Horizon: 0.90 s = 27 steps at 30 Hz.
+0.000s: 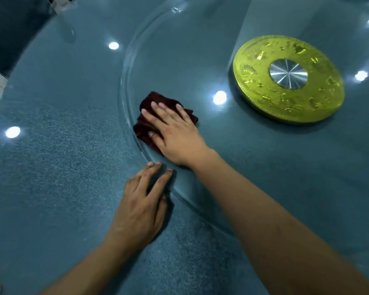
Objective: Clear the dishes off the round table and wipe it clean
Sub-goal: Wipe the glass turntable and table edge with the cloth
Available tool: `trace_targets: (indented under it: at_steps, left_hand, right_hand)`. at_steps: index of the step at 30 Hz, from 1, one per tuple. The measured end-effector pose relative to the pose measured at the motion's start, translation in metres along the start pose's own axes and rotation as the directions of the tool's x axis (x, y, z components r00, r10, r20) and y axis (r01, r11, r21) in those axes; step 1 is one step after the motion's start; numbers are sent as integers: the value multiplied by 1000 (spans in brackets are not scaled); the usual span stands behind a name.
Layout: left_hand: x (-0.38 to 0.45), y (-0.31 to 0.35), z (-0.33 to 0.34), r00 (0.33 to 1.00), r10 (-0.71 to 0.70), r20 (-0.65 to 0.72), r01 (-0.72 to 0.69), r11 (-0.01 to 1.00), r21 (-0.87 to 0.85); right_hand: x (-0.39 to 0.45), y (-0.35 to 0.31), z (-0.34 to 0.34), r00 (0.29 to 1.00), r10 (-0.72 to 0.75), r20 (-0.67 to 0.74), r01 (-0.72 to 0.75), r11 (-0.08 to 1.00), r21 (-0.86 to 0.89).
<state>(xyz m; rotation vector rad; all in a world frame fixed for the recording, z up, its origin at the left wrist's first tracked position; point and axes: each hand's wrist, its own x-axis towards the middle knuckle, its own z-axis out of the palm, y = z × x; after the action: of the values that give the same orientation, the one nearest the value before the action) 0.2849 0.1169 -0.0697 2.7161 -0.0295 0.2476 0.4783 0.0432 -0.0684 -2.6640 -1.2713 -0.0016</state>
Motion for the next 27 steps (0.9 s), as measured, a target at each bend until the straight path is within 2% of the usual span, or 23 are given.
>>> trace_targets:
  at_steps: [2, 3, 5, 6, 7, 9, 11, 12, 13, 14, 15, 17, 18, 19, 21, 23, 25, 27]
  left_hand:
    - [-2, 1, 0, 999, 31, 9, -31, 999, 9]
    - [-4, 1, 0, 999, 47, 11, -47, 999, 11]
    - [-8, 4, -1, 997, 76, 9, -76, 997, -2]
    - [-10, 7, -1, 996, 87, 7, -87, 996, -16]
    - [-11, 10, -1, 996, 93, 7, -93, 995, -35]
    - [-13, 15, 0, 995, 102, 17, -100, 992, -73]
    - [-16, 19, 1, 992, 120, 24, -117, 988, -97]
    - [-17, 20, 1, 991, 132, 25, -128, 986, -111]
    - [-19, 21, 2, 990, 138, 23, -134, 983, -127]
    - [-20, 21, 2, 991, 132, 15, -129, 981, -142]
    - [-20, 21, 2, 994, 108, 4, -107, 982, -155]
    - [-19, 15, 1, 1000, 13, -28, -17, 987, -160]
    - [-17, 11, 0, 998, -43, -45, 35, 987, -157]
    - [-15, 6, -2, 994, -91, -63, 81, 985, -149]
    - [-12, -5, -8, 984, -152, -92, 141, 983, -116]
    - [-9, -16, -14, 983, -155, -98, 149, 986, -70]
    - [-4, -26, -16, 988, -126, -85, 124, 992, -32]
    - [2, -34, -16, 993, -95, -65, 96, 995, 3]
  right_hand:
    - [-6, 18, -2, 999, -51, 11, 51, 999, 17]
    - [-12, 36, -4, 1000, -28, 1, 28, 999, 27]
    - [-27, 87, -10, 985, 163, -61, -162, 987, 15]
    - [-38, 120, -16, 944, 314, -98, -317, 948, -16]
    - [-51, 155, -25, 871, 473, -131, -481, 876, -36]
    - [-82, 216, -46, 671, 727, -143, -736, 677, -13]
    - [-105, 242, -61, 495, 862, -109, -865, 501, 33]
    - [-109, 242, -62, 453, 886, -102, -888, 458, 36]
    - [-106, 233, -59, 457, 883, -109, -886, 463, 36]
    - [-98, 216, -54, 508, 853, -121, -856, 515, 36]
    - [-88, 192, -47, 599, 790, -130, -794, 607, 32]
    - [-63, 123, -28, 824, 547, -148, -553, 833, 5]
    - [-54, 83, -17, 912, 380, -153, -384, 923, 4]
    - [-47, 44, -7, 966, 214, -144, -216, 976, 3]
    - [-41, -9, 1, 997, -7, -71, 9, 1000, 24]
    - [-40, -7, 1, 996, -84, -6, 84, 995, 51]
    - [-41, 34, -4, 999, 14, -48, -11, 998, 61]
    - [-45, 94, -14, 959, 266, -96, -265, 964, 26]
